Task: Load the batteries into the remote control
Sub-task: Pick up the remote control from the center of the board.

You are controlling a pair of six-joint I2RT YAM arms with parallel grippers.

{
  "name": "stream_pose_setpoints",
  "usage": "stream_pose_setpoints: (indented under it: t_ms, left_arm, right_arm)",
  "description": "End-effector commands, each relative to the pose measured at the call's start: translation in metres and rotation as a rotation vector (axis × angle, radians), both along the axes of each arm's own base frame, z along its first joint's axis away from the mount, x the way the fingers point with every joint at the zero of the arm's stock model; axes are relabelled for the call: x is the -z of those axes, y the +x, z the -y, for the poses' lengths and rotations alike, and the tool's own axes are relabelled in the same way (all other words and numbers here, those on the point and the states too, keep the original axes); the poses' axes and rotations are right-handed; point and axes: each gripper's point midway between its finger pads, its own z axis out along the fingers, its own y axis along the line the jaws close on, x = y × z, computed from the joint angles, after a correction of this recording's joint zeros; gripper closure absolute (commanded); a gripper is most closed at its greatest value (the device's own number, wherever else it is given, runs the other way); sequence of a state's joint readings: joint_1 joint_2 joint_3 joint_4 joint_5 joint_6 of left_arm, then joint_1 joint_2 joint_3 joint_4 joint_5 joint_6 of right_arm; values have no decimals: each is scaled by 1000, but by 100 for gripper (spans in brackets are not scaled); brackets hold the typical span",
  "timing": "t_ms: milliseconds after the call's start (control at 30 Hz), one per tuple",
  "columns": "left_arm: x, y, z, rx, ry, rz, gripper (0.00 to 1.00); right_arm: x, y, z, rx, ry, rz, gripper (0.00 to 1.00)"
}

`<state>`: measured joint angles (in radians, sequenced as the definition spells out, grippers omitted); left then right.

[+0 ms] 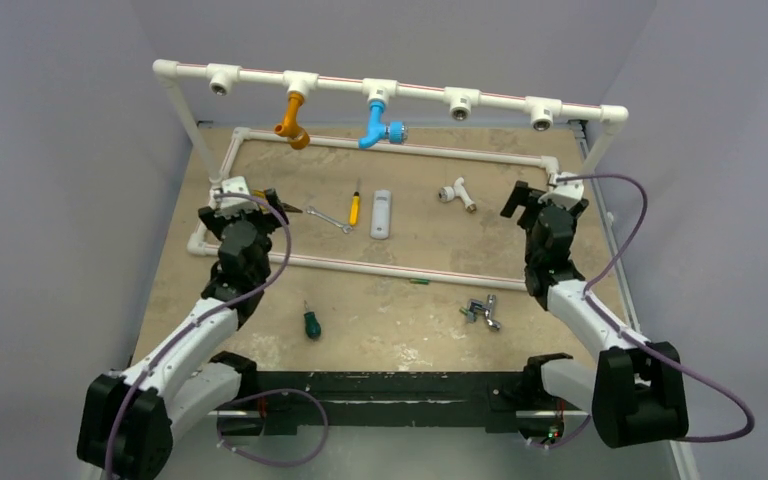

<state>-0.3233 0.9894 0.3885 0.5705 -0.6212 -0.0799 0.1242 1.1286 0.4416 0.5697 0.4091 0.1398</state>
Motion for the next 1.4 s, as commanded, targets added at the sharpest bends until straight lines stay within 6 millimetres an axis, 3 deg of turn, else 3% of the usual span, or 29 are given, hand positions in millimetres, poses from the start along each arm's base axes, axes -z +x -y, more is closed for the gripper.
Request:
stream_pose_setpoints:
  t_ms: [0, 100, 233, 467, 567, 767, 967, 1133, 1367]
  left_arm:
    - [-14, -23, 4, -49, -230, -154, 0]
    - [-14, -36, 17, 3, -346, -195, 0]
    - [-11, -54, 35, 86, -454, -261, 0]
    - [-6, -94, 56, 202, -549, -377, 0]
    - [0, -107, 59, 234, -563, -404, 0]
    - [11, -123, 58, 244, -561, -447, 0]
    - [12, -131, 66, 300, -567, -471, 0]
    - [8, -132, 68, 314, -581, -456, 0]
    - [7, -129, 71, 320, -602, -441, 0]
  right_arm:
    - [1, 1, -45, -172, 63, -144, 1]
    - [3, -3, -91, -265, 82, -139, 1]
    - [18, -5, -168, -408, 137, -217, 2]
    - [40, 14, -281, -552, 312, -323, 17]
    - [69, 21, -314, -535, 280, -397, 17]
    - [108, 28, -338, -388, 262, -458, 14]
    - [124, 33, -330, -253, 155, -500, 14]
    - [134, 33, -321, -199, 91, -531, 20]
    - [150, 29, -333, -215, -23, -604, 27]
